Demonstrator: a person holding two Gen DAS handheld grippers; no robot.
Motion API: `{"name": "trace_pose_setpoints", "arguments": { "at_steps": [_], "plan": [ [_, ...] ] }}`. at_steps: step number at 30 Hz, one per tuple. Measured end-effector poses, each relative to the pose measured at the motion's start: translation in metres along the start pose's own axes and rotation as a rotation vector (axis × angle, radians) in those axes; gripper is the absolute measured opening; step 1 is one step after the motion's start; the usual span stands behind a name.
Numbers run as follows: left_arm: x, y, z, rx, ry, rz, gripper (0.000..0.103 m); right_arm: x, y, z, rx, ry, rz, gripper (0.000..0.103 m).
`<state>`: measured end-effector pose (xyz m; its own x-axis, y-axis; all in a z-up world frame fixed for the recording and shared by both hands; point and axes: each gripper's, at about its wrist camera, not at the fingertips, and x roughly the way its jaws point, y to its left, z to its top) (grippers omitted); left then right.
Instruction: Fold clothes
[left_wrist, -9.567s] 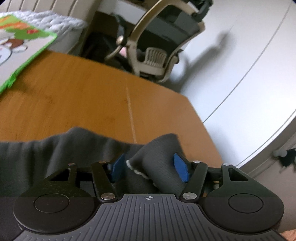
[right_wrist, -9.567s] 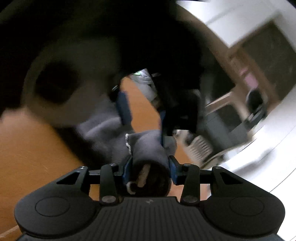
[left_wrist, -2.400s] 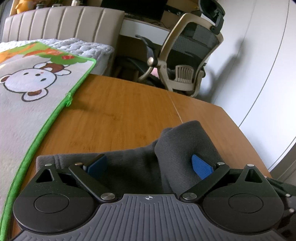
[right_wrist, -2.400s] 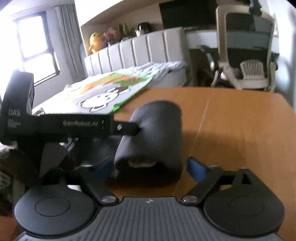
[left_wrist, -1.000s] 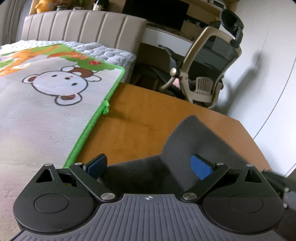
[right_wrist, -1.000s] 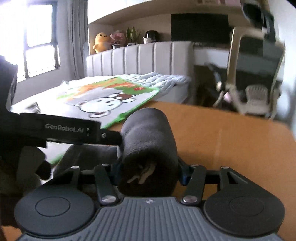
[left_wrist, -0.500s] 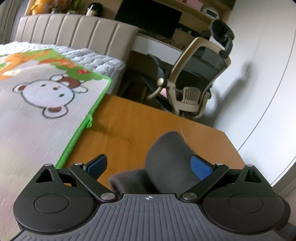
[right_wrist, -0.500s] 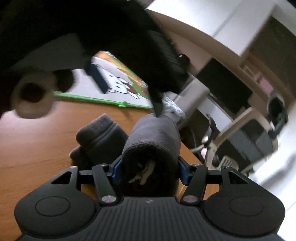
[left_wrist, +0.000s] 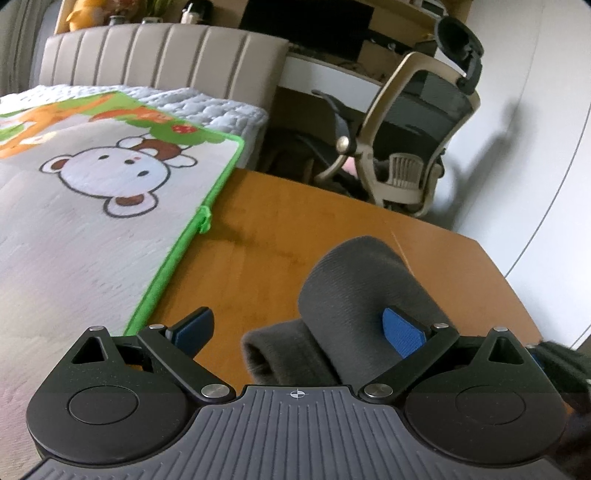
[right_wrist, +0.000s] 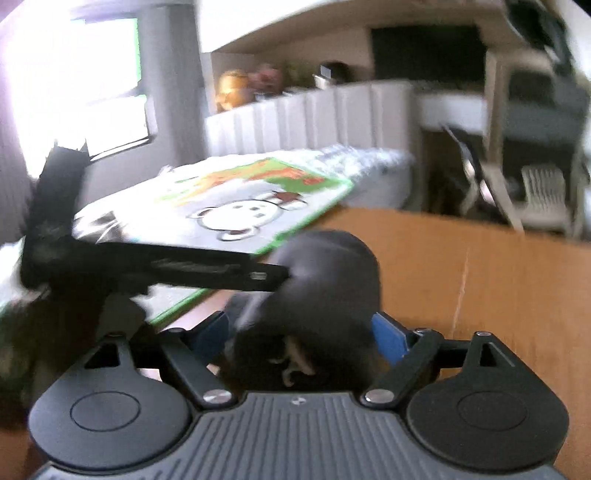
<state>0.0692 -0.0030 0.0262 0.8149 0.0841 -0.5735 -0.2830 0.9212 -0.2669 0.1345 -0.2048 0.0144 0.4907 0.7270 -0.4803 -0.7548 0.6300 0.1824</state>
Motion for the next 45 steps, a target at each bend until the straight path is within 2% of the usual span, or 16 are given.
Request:
{"name": "trace_pose_setpoints", "arguments": {
  "at_steps": [3, 4, 6, 9, 12, 15, 19, 24, 26, 29, 32, 35, 39, 43, 45],
  "plan": [
    [-0.001, 0.004, -0.001, -0.003, 0.006, 0.002, 0.101, 0.019, -0.017, -0.007, 0.12, 0.032, 0.033, 0.089],
    [-0.001, 0.004, -0.001, -0.005, 0.007, 0.002, 0.101, 0.021, -0.017, -0.007, 0.12, 0.026, 0.026, 0.084],
    [0.001, 0.004, 0.0, -0.008, -0.001, 0.004, 0.101, 0.024, -0.016, -0.006, 0.103, 0.019, 0.006, 0.061],
    [0.002, 0.002, 0.003, -0.031, -0.015, -0.021, 0.101, 0.019, -0.017, -0.002, 0.075, 0.018, -0.017, 0.05],
    [-0.002, 0.005, 0.007, -0.05, -0.025, -0.024, 0.1, 0.007, -0.014, 0.004, 0.006, -0.008, -0.084, 0.048],
    [-0.01, 0.017, 0.013, -0.101, -0.04, -0.018, 0.1, 0.002, 0.012, 0.008, -0.228, -0.054, -0.199, 0.048],
    [-0.022, 0.023, 0.022, -0.15, -0.07, -0.043, 0.1, 0.008, 0.05, -0.008, -0.5, -0.048, -0.233, 0.048],
    [-0.023, 0.008, 0.024, -0.086, -0.063, -0.062, 0.1, 0.017, 0.091, -0.041, -0.783, -0.075, -0.322, 0.05],
    [-0.02, 0.004, 0.02, -0.042, -0.058, -0.026, 0.101, 0.02, 0.101, -0.048, -0.861, -0.09, -0.346, 0.054],
    [-0.021, 0.011, 0.01, -0.025, -0.049, -0.003, 0.101, 0.016, 0.098, -0.044, -0.826, -0.074, -0.289, 0.065],
    [-0.024, 0.026, -0.002, -0.032, -0.036, 0.011, 0.101, -0.002, 0.08, -0.027, -0.661, -0.034, -0.133, 0.07],
    [-0.026, 0.037, -0.008, -0.053, -0.032, 0.024, 0.101, -0.018, 0.051, -0.004, -0.423, -0.006, 0.059, 0.07],
    [-0.024, 0.041, -0.011, -0.063, -0.026, 0.038, 0.101, -0.018, 0.012, 0.021, -0.13, 0.014, 0.135, 0.07],
    [-0.021, 0.043, -0.013, -0.068, -0.019, 0.05, 0.101, 0.0, 0.004, 0.016, -0.076, 0.054, 0.145, 0.07],
    [-0.019, 0.044, -0.014, -0.072, -0.015, 0.055, 0.101, 0.008, -0.001, 0.013, -0.048, 0.074, 0.15, 0.075]
  ]
}}
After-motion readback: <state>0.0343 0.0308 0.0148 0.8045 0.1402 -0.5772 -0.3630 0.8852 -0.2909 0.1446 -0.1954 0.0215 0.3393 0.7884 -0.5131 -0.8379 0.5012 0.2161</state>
